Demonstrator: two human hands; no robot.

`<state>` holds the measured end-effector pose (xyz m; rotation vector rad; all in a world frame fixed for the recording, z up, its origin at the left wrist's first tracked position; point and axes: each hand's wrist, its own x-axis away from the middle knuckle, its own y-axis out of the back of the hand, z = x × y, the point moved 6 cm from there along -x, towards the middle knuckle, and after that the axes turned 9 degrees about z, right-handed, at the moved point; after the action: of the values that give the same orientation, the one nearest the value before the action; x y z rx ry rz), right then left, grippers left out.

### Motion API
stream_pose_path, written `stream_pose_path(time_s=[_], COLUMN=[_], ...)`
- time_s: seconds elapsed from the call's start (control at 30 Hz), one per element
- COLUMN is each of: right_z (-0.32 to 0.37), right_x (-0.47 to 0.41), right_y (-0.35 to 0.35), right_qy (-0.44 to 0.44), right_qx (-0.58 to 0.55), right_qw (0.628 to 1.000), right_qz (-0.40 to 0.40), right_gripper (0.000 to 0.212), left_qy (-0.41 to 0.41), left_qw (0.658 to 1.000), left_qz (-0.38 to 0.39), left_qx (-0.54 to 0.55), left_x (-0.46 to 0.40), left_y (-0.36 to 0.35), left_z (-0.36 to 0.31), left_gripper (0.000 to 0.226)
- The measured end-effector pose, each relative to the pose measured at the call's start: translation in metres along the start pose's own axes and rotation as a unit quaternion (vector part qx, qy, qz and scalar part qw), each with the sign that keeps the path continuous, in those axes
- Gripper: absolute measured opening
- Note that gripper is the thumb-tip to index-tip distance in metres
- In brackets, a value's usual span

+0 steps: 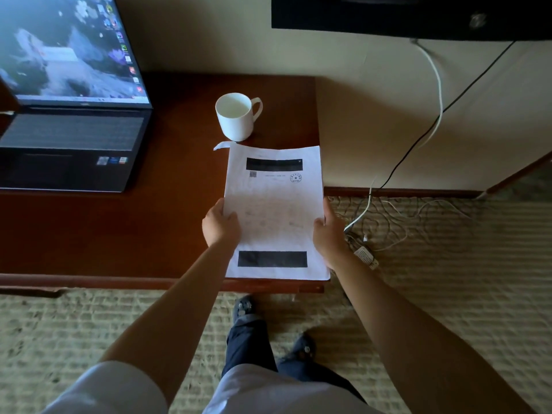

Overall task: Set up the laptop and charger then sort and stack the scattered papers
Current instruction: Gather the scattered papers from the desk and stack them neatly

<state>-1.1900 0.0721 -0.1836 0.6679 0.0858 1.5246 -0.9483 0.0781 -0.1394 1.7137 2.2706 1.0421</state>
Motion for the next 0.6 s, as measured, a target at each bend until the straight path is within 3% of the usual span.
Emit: stream_pose_path(time_s=[0.2,0.33,0.6], right_z=[0.008,0.016,0.014], right_x=[0.003,0.002,0.002], right_y=[0.003,0.006,-0.001], right_qy=[0.005,0.010,0.015], right_qx=[0.080,0.137,0.120], right_qw=[0.997,0.990,0.993], right_qz=[-0.009,-0.044,-0.017], right_gripper=[0.053,0.031,0.054], left_qy=[0.003,0.006,0.036], left_qw=[1.000,0.999,0.989], left_qz=[0.000,0.006,0.028], left_qx=[-0.002,-0.041,-0.141], left_x=[0.001,-0.001,-0.002], left_y=[0.000,-0.004,-0.004], left_z=[-0.001,-0.002,0.000], left_gripper=[0.027,0.032,0.041])
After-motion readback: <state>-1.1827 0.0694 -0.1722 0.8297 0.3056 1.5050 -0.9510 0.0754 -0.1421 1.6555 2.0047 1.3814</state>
